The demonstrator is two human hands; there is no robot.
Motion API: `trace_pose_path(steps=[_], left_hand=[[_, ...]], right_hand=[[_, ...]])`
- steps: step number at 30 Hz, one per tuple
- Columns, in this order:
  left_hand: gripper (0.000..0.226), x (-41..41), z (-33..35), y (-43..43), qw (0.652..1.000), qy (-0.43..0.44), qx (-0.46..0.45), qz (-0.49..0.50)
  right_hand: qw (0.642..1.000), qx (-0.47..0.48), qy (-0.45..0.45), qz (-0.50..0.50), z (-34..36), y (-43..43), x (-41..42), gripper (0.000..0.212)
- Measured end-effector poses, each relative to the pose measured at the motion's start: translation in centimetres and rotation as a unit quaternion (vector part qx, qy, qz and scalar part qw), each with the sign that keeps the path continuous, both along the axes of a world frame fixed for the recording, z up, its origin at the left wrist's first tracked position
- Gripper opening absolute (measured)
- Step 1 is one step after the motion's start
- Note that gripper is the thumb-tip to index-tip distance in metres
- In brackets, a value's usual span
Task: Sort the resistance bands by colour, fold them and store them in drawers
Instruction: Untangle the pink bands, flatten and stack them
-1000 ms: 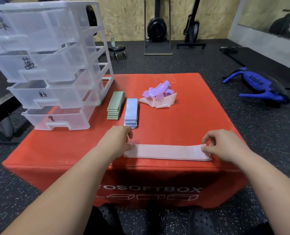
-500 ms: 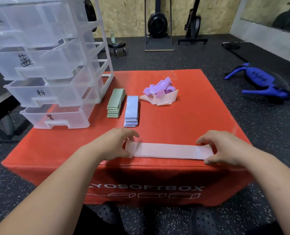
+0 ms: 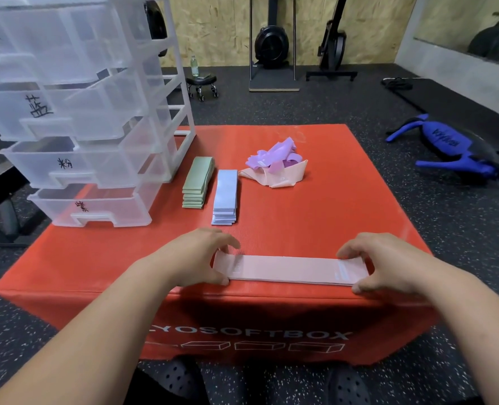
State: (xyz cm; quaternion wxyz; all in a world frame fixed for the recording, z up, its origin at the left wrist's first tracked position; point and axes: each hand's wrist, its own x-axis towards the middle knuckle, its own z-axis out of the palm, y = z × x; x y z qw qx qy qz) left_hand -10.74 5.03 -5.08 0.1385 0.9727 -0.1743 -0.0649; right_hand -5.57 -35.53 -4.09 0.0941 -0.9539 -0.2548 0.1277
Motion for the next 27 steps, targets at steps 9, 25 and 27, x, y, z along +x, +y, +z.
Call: trace_pose_path(steps=[9, 25, 27], left_hand=[[0.056, 4.6, 0.0, -0.9, 0.994, -0.076, -0.074, 0.034], [0.037, 12.7, -1.4, -4.2, 0.977, -0.178, -0.095, 0.067], [0.036, 12.9, -1.3, -4.4, 0.977, -0.175, -0.099, 0.066]], right_hand=[[0.994, 0.099, -0.048, -0.019, -0.3, 2.9, 5.1, 0.049], [0.997, -0.014, -0.068, -0.043, -3.5, 15.0, 14.5, 0.073], [0.996, -0.021, -0.071, -0.048, -3.8, 15.1, 14.8, 0.072]])
